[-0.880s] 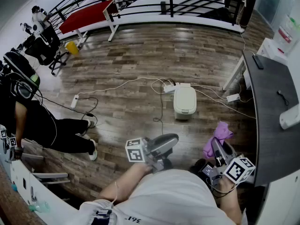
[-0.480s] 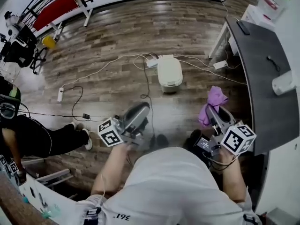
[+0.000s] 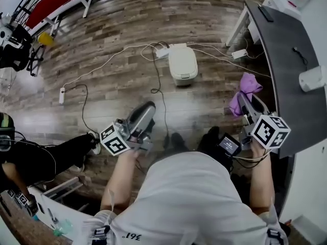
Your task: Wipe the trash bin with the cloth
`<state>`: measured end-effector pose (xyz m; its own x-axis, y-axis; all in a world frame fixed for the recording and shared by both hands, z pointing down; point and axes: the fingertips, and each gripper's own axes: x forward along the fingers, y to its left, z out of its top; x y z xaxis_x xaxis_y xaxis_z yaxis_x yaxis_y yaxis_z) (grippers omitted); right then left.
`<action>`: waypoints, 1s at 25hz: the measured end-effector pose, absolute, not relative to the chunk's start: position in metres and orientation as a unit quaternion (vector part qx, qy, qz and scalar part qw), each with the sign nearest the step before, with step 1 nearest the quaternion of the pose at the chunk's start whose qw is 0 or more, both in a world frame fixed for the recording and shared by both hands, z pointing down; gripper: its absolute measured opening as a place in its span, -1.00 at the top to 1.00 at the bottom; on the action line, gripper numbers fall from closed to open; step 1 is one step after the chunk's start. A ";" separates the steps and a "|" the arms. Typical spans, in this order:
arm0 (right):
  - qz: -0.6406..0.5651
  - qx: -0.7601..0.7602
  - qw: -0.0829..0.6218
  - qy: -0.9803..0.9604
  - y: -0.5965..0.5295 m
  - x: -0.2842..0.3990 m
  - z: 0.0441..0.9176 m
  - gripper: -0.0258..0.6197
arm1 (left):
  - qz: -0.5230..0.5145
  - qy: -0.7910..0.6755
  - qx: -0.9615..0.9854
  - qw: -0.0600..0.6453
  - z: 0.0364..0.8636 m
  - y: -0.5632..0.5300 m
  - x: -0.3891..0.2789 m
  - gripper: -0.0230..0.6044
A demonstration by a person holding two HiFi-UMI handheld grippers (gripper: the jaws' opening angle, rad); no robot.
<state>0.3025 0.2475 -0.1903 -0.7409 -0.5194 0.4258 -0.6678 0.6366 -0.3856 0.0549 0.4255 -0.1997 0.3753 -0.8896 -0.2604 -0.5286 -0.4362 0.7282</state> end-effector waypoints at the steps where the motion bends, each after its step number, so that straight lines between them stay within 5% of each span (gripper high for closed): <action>1: 0.264 0.338 0.144 -0.892 0.241 0.304 -0.188 0.59 | -0.324 -0.455 0.780 0.283 -0.195 0.423 0.054 0.74; 13: 0.238 0.352 0.219 -0.878 0.093 0.303 -0.130 0.59 | -0.278 -0.504 0.751 0.323 -0.168 0.316 0.033 0.74; 25: 0.257 0.270 0.276 -0.886 -0.045 0.223 -0.061 0.59 | -0.251 -0.571 0.701 0.346 -0.154 0.184 0.013 0.74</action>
